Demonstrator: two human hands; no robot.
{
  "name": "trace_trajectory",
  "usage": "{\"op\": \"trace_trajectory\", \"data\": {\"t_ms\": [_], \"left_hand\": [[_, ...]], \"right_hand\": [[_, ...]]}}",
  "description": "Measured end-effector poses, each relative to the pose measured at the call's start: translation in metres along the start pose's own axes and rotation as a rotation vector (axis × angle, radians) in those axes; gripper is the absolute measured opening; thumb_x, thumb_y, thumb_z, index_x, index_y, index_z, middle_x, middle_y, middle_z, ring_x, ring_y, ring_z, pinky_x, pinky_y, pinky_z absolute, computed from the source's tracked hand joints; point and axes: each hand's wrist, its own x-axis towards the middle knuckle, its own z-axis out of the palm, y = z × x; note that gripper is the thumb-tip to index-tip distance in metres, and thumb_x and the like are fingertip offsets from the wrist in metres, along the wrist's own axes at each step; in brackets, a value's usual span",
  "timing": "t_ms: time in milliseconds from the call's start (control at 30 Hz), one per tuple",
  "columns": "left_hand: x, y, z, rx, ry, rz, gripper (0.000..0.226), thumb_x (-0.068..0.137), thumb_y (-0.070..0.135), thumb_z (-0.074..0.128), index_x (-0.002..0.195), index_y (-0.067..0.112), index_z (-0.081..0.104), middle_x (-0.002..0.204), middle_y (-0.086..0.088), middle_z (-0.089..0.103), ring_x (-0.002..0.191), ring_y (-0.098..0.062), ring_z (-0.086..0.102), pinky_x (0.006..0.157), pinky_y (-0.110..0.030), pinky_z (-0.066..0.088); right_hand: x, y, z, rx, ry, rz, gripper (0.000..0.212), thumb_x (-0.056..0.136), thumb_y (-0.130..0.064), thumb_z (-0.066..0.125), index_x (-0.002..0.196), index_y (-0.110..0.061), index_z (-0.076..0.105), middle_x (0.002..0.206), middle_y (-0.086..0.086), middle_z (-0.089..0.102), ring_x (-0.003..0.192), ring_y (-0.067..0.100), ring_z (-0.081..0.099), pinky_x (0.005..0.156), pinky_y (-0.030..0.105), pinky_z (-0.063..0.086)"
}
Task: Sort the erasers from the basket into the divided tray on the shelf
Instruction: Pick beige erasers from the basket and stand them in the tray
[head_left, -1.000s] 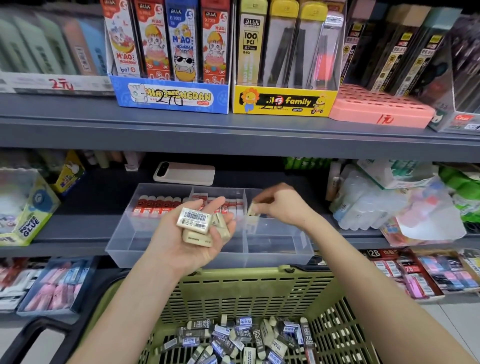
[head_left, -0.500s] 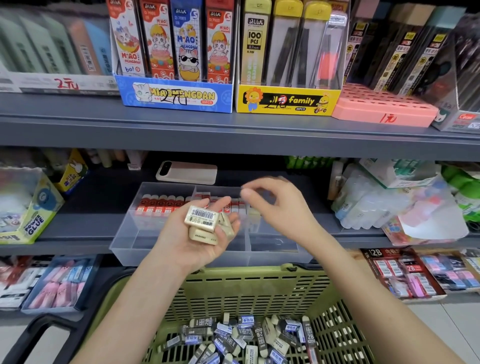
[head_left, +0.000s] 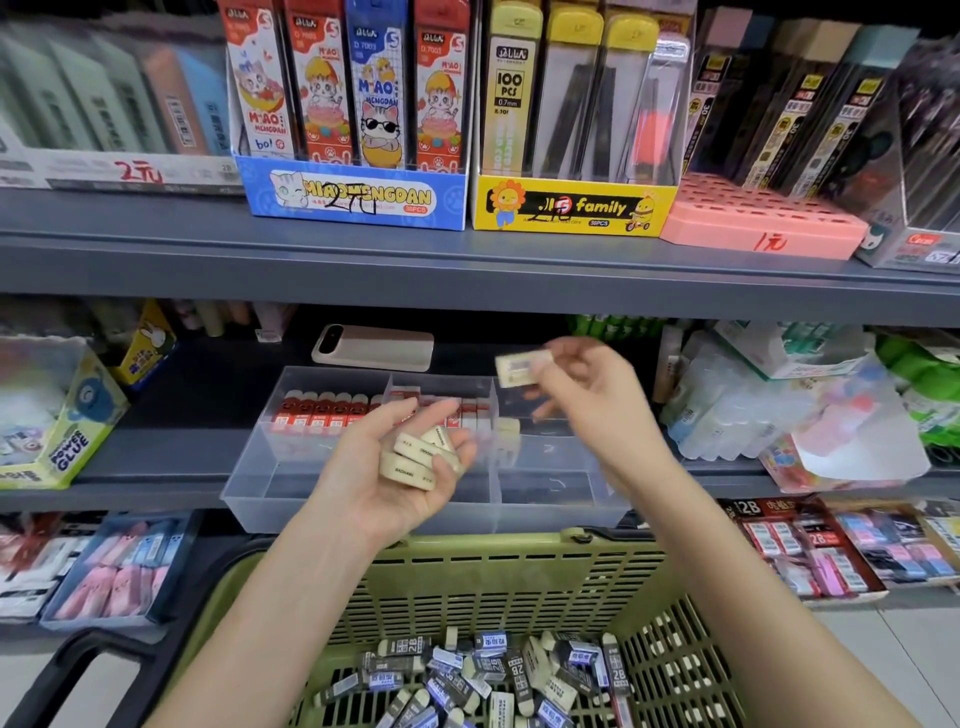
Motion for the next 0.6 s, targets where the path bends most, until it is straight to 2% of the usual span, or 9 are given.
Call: {"op": "trace_trajectory", "data": {"t_ms": [100, 200, 300, 367, 467, 600], "left_hand": [[-0.003, 0.004, -0.002, -0.004, 0.007, 0.016, 0.030, 0.083, 0.025, 0.057, 0.093, 0.004, 0.077, 0.097, -0.021, 0.067, 0.073, -0.030, 0.067, 0.040, -0.020, 0.047], [-0.004, 0.004, -0.003, -0.005, 0.009, 0.022, 0.031, 0.086, 0.025, 0.055, 0.095, 0.005, 0.076, 0.104, -0.021, 0.064, 0.074, -0.030, 0.067, 0.040, -0.021, 0.047], [-0.005, 0.004, -0.002, 0.000, -0.004, 0.017, 0.030, 0.085, 0.023, 0.055, 0.095, 0.004, 0.076, 0.107, -0.021, 0.065, 0.075, -0.030, 0.067, 0.040, -0.020, 0.047], [-0.006, 0.003, -0.002, 0.007, -0.010, 0.015, 0.030, 0.079, 0.022, 0.058, 0.095, 0.004, 0.076, 0.105, -0.021, 0.066, 0.073, -0.030, 0.067, 0.040, -0.020, 0.047], [-0.006, 0.003, -0.002, 0.022, -0.009, 0.021, 0.029, 0.080, 0.022, 0.058, 0.095, 0.004, 0.076, 0.097, -0.021, 0.068, 0.070, -0.030, 0.068, 0.039, -0.021, 0.047], [-0.004, 0.002, 0.000, 0.027, -0.004, 0.017, 0.030, 0.086, 0.023, 0.055, 0.095, 0.004, 0.076, 0.094, -0.022, 0.070, 0.070, -0.030, 0.068, 0.039, -0.021, 0.047]], "right_hand": [[0.030, 0.024, -0.018, -0.445, 0.034, 0.015, 0.013, 0.079, -0.006, 0.067, 0.088, -0.015, 0.064, 0.087, 0.004, 0.068, 0.084, 0.021, 0.065, 0.075, 0.032, 0.054], [0.045, 0.040, -0.010, -0.643, -0.083, 0.057, 0.015, 0.076, -0.004, 0.069, 0.087, -0.014, 0.071, 0.088, 0.004, 0.071, 0.088, 0.021, 0.066, 0.080, 0.028, 0.052], [0.052, 0.048, 0.003, -0.627, -0.226, 0.066, 0.013, 0.076, -0.007, 0.070, 0.089, -0.011, 0.074, 0.091, 0.006, 0.073, 0.084, 0.018, 0.066, 0.084, 0.035, 0.054], [0.052, 0.052, 0.007, -0.617, -0.297, 0.060, 0.016, 0.082, -0.011, 0.066, 0.097, -0.009, 0.073, 0.101, 0.007, 0.071, 0.084, 0.014, 0.063, 0.086, 0.031, 0.053], [0.050, 0.058, 0.008, -0.678, -0.343, 0.062, 0.026, 0.091, -0.010, 0.053, 0.113, -0.010, 0.066, 0.117, 0.006, 0.066, 0.100, 0.016, 0.060, 0.086, 0.020, 0.043], [0.049, 0.056, 0.008, -0.775, -0.421, 0.070, 0.034, 0.097, -0.012, 0.040, 0.127, -0.011, 0.056, 0.131, 0.006, 0.057, 0.118, 0.022, 0.052, 0.096, 0.024, 0.038]]}}
